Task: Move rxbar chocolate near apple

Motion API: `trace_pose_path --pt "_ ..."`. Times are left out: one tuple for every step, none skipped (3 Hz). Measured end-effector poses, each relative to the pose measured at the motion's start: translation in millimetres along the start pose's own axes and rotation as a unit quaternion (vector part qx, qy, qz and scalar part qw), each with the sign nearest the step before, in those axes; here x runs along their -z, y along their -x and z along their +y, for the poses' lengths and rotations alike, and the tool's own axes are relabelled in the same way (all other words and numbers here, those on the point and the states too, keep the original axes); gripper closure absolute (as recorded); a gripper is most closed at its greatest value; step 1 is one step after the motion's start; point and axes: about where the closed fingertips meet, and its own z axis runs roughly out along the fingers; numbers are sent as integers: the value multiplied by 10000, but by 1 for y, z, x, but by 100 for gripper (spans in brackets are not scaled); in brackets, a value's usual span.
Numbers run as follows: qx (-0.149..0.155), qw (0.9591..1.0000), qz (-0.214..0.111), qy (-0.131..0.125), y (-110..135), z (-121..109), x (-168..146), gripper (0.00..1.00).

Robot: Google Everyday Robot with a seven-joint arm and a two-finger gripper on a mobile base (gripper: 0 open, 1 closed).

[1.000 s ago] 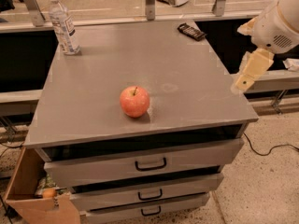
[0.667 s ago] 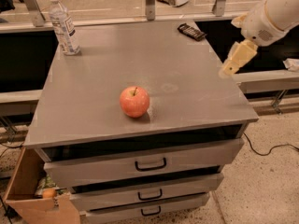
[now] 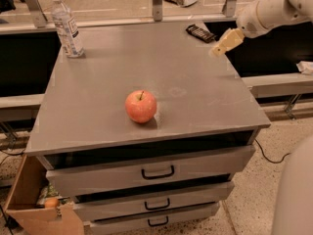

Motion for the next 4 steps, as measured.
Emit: trace_pose_path --pt "-621 9971 -269 -358 9 -35 -39 0" --pt "-1232 9894 -467 -614 16 -54 -72 0" --pt "-1390 9871 -495 -629 16 -56 -77 0" --pt "-1418 9859 -611 -645 15 -51 -74 0"
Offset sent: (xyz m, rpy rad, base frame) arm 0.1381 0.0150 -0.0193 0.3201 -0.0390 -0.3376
